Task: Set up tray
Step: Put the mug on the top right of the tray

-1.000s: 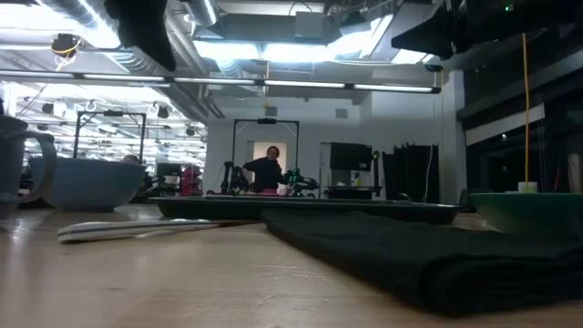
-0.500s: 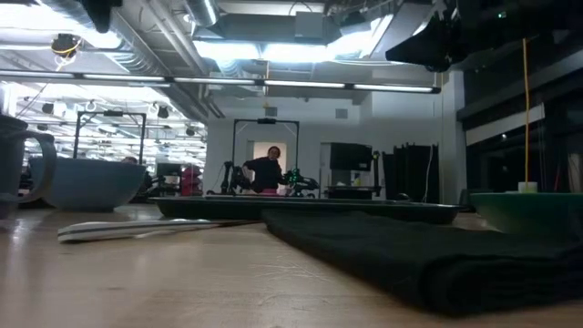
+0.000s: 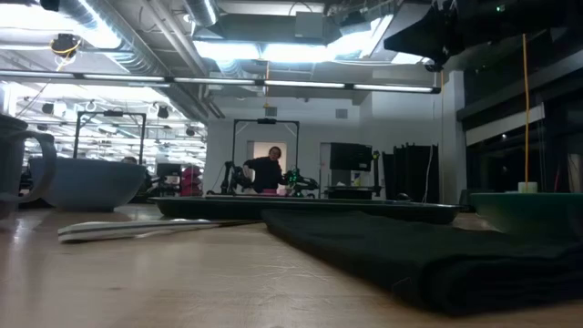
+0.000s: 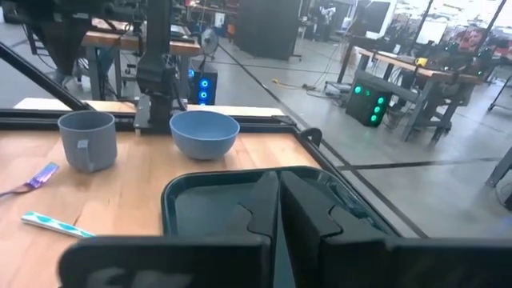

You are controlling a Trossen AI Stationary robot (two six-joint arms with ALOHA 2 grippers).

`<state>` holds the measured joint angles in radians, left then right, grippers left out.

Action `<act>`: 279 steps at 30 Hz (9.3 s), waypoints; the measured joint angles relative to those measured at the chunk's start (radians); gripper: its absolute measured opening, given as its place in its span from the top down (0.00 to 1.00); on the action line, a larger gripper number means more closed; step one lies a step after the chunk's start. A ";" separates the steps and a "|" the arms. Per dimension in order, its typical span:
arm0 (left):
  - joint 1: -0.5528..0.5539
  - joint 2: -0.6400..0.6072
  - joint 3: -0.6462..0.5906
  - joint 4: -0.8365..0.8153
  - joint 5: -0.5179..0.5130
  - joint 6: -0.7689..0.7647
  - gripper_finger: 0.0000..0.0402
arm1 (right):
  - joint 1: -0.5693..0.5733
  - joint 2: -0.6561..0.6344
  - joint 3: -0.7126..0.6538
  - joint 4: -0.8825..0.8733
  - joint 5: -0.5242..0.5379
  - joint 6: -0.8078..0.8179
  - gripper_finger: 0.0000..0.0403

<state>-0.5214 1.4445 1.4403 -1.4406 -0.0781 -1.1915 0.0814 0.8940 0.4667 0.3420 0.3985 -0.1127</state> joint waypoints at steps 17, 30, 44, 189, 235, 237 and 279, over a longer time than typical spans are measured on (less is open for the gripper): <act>-0.022 0.000 0.000 -0.002 0.003 -0.018 0.99 | 0.000 0.000 0.000 -0.002 0.000 -0.005 0.94; -0.022 0.000 -0.012 -0.007 0.029 -0.107 0.99 | 0.000 0.000 0.000 -0.002 0.000 -0.005 0.94; -0.022 -0.001 -0.099 -0.026 0.052 -0.069 0.99 | 0.000 0.000 0.000 -0.003 0.000 -0.003 0.94; -0.172 0.262 -0.175 0.132 0.020 -0.055 0.73 | 0.000 0.000 0.000 -0.008 0.000 0.008 0.94; -0.168 0.188 -0.102 0.029 -0.182 0.112 0.99 | 0.000 0.000 0.000 -0.001 -0.009 0.054 0.94; -0.156 0.163 -0.102 0.029 -0.195 0.125 0.99 | 0.000 0.000 0.000 -0.001 -0.009 0.049 0.94; 0.882 0.068 -0.102 0.436 -0.065 1.451 1.00 | 0.000 0.001 -0.001 -0.146 -0.009 0.030 0.94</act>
<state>0.3602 1.5124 1.3380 -1.0051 -0.1429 0.2594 0.0818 0.8951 0.4660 0.1959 0.3893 -0.0830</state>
